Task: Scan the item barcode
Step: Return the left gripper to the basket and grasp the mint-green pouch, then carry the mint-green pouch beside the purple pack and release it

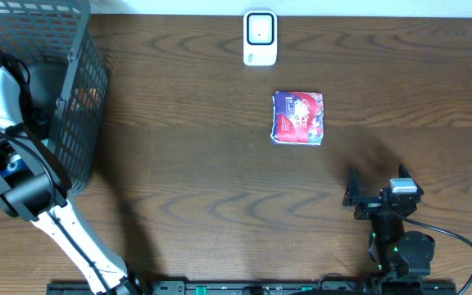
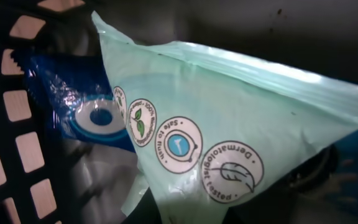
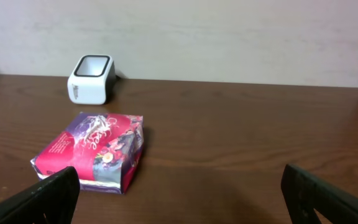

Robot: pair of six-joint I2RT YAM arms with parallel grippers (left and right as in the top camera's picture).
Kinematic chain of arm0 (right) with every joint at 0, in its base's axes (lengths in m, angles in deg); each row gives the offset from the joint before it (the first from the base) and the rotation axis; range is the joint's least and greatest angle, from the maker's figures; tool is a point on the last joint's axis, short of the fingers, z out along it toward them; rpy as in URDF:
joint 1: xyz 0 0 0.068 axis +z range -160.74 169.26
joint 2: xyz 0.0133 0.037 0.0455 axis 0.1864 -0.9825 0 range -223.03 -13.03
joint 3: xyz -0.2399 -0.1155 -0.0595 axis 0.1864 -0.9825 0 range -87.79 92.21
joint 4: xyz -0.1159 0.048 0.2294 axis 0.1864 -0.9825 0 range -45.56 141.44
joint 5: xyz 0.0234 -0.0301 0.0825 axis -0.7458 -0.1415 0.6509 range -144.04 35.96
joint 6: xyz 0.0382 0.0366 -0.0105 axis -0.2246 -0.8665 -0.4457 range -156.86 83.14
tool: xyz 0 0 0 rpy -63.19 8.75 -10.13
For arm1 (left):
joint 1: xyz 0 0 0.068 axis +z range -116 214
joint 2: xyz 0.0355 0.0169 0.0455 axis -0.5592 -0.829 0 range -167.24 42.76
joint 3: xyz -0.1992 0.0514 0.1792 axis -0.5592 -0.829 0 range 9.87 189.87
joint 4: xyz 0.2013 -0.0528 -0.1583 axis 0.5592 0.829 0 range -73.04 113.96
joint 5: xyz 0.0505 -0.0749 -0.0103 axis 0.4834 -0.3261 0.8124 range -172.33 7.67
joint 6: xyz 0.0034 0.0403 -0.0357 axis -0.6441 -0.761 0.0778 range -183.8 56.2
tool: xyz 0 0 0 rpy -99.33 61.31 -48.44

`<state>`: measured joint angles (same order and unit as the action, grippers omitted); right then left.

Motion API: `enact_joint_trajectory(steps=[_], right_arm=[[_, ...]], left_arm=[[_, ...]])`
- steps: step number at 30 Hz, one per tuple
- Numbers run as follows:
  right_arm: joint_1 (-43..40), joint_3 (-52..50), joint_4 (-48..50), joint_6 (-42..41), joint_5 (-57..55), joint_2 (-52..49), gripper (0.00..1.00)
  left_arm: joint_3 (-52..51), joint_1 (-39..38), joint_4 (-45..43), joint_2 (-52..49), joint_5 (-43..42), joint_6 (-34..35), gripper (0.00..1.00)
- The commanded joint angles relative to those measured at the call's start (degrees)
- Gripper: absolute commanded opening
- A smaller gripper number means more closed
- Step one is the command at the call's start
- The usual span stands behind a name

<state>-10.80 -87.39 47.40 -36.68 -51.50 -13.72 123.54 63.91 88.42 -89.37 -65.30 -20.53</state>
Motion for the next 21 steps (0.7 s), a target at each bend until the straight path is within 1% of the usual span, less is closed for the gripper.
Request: enact_joint_trajectory(steps=[1, 5, 10, 13, 15, 17, 19, 21], right_arm=[[-0.4, -0.1, -0.2, -1.0, -0.3, 0.3, 0.99], [-0.4, -0.1, -0.2, -1.0, -0.3, 0.3, 0.99], [-0.4, -0.1, -0.2, -1.0, -0.3, 0.3, 0.99], [-0.4, -0.1, -0.2, -1.0, -0.3, 0.3, 0.99], [-0.4, -0.1, -0.2, -1.0, -0.3, 0.3, 0.99], [-0.4, -0.1, -0.2, -1.0, -0.3, 0.3, 0.99], [-0.4, -0.1, -0.2, -1.0, -0.3, 0.3, 0.99], [-0.4, -0.1, -0.2, -1.0, -0.3, 0.3, 0.99]], left_arm=[[1.4, 0.2, 0.3, 6.4, -3.6, -0.1, 0.07], [1.4, 0.0, 0.1, 14.1, -6.3, -0.1, 0.07], [1.4, -1.6, -0.6, 26.0, -14.1, -0.1, 0.07], [1.4, -4.3, -0.8, 33.0, -18.3, -0.1, 0.07], [1.4, -7.6, -0.9, 36.9, -18.6, -1.1, 0.07], [1.4, -12.6, -1.5, 40.0, -18.6, -3.7, 0.07], [1.4, -18.8, -2.4, 42.0, -18.6, -6.2, 0.07], [1.4, -26.4, -3.6, 42.7, -18.5, -10.2, 0.07]])
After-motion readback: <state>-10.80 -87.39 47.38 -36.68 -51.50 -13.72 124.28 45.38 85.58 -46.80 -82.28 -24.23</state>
